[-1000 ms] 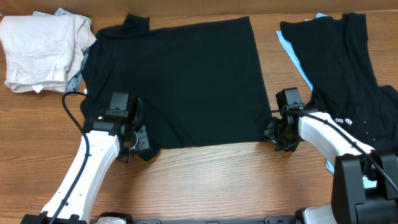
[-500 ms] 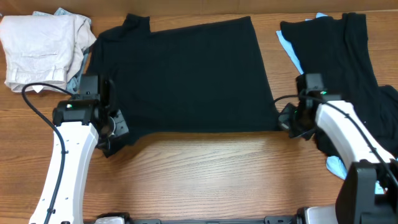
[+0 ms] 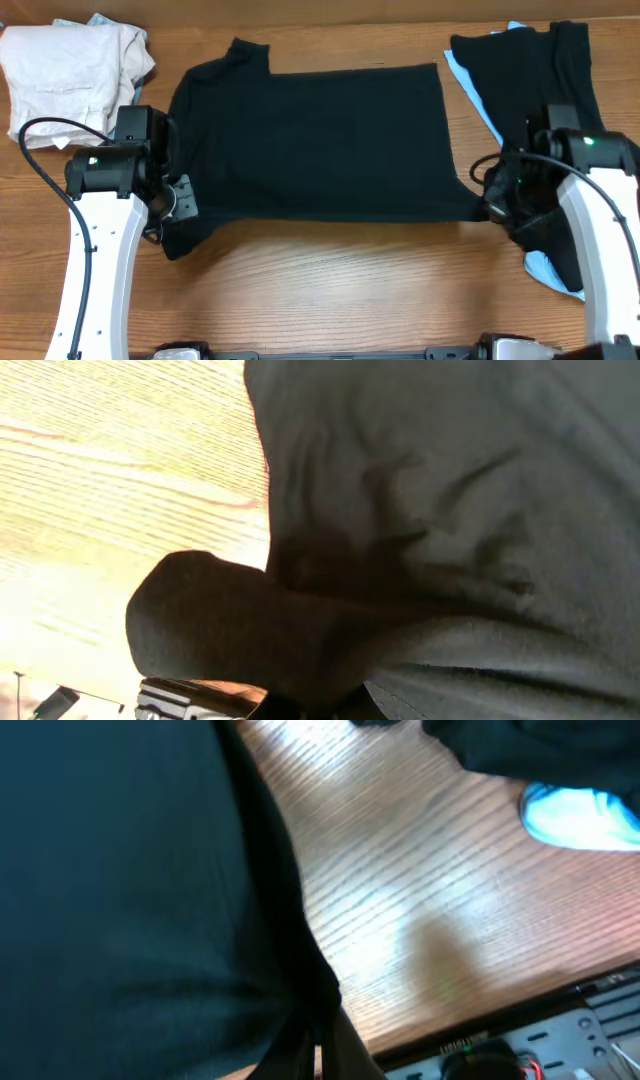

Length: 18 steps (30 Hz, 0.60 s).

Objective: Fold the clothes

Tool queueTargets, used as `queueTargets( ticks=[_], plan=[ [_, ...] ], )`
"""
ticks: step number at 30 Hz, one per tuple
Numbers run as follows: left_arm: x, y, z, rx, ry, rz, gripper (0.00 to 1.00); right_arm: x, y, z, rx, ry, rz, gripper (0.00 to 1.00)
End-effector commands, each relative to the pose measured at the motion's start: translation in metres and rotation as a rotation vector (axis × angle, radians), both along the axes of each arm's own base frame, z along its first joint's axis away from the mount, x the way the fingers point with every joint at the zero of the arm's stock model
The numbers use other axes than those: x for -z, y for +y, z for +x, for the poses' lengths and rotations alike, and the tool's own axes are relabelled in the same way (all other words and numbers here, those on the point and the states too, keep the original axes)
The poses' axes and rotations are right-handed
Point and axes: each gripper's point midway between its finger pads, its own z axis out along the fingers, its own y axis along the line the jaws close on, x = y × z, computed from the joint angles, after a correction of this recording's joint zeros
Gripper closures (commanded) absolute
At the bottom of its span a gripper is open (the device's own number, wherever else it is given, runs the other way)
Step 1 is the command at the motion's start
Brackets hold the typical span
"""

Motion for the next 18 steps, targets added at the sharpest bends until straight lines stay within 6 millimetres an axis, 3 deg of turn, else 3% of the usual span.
queueTargets(
  ticks=[1,6,11,18],
  plan=[
    [-0.009,0.015,0.005,-0.013,-0.033,0.070,0.96,-0.009,-0.013,0.015,-0.006,-0.072,-0.054,0.96],
    [0.001,0.022,0.021,-0.071,-0.095,0.106,0.96,0.004,-0.013,0.052,-0.006,-0.145,-0.040,0.96],
    [0.032,0.023,0.046,-0.075,-0.176,0.106,0.96,0.030,-0.015,0.075,-0.008,-0.123,-0.037,0.96],
    [0.066,0.023,0.070,-0.072,-0.162,0.099,0.96,0.048,-0.011,0.114,-0.070,-0.205,-0.029,0.96]
  ],
)
